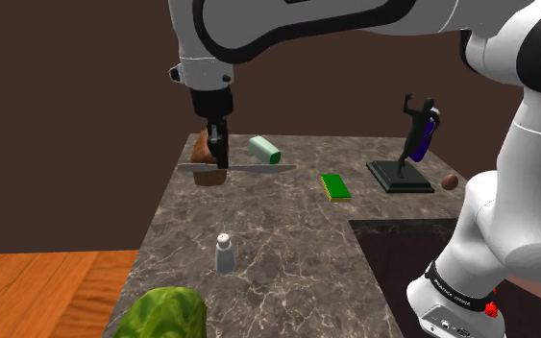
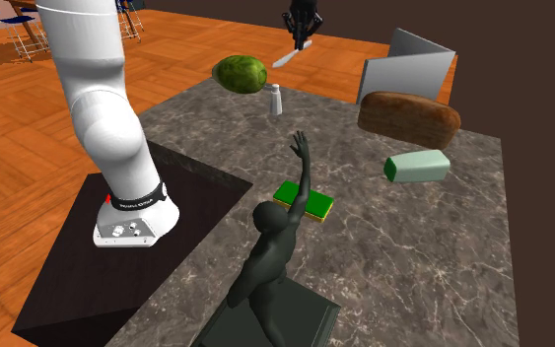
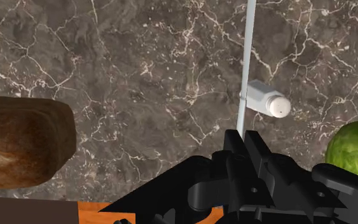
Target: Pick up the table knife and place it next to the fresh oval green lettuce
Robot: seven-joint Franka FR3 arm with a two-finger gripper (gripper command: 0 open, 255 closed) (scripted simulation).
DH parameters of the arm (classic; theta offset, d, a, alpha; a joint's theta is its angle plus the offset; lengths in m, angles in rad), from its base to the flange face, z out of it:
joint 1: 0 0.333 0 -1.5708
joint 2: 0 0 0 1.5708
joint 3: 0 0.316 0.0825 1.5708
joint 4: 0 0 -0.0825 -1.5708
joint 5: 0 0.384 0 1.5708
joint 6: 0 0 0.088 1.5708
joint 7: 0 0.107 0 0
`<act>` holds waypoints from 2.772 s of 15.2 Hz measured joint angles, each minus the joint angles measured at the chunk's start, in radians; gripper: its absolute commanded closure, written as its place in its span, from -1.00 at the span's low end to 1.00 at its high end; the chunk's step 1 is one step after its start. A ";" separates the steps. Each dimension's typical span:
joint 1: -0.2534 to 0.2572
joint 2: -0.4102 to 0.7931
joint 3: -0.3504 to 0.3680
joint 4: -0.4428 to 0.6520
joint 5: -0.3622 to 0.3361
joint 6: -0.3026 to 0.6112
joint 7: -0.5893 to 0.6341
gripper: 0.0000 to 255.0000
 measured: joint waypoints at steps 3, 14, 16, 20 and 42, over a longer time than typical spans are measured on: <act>0.042 0.030 0.026 0.032 -0.005 -0.003 0.068 1.00; 0.067 0.081 0.039 -0.014 -0.014 0.093 0.110 1.00; 0.066 0.088 0.038 -0.032 -0.016 0.118 0.109 1.00; 0.068 0.096 0.038 -0.075 -0.018 0.170 0.112 1.00; 0.072 0.209 0.026 -0.221 -0.044 0.426 0.123 1.00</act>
